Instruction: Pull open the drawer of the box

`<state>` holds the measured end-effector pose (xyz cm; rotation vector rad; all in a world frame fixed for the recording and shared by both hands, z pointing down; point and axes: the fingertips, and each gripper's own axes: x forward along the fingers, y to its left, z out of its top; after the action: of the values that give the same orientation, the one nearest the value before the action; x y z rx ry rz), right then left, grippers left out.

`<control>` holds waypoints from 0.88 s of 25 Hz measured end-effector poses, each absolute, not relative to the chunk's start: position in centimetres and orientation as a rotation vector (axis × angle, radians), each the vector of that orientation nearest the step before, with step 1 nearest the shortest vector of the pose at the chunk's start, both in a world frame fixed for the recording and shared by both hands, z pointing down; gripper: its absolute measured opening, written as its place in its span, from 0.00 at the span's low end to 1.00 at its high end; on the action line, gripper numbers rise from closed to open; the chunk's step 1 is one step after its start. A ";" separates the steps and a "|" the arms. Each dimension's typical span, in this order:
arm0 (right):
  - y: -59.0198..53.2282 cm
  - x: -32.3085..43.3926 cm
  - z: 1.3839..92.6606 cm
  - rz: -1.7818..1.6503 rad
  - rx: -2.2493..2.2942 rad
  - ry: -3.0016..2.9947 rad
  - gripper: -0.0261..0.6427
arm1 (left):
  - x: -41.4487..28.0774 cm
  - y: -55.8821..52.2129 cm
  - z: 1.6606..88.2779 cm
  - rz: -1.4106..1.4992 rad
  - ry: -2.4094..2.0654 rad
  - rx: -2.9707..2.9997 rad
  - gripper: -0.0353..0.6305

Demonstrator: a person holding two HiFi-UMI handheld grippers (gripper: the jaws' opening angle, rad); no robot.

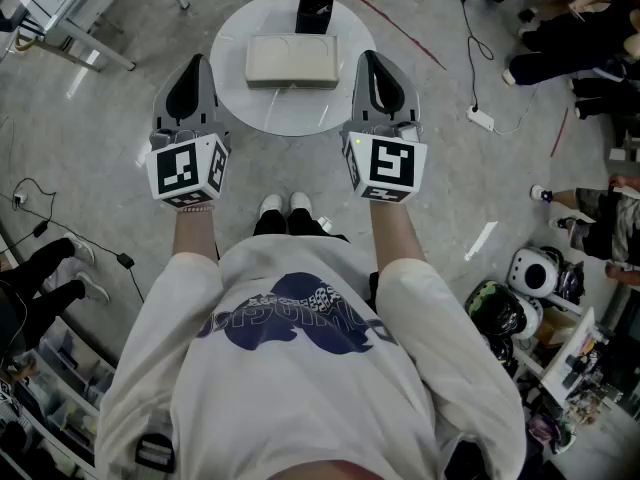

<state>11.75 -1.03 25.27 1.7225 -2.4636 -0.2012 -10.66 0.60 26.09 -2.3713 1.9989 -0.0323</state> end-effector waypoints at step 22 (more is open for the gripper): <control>-1.7 12.6 26.8 0.015 1.682 -2.585 0.03 | -10.4 0.0 26.8 -0.014 2.036 -2.433 0.06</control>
<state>12.59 -1.74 26.79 1.6816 -2.5846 0.0155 -10.40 0.01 26.84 -2.4327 2.0363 -0.0144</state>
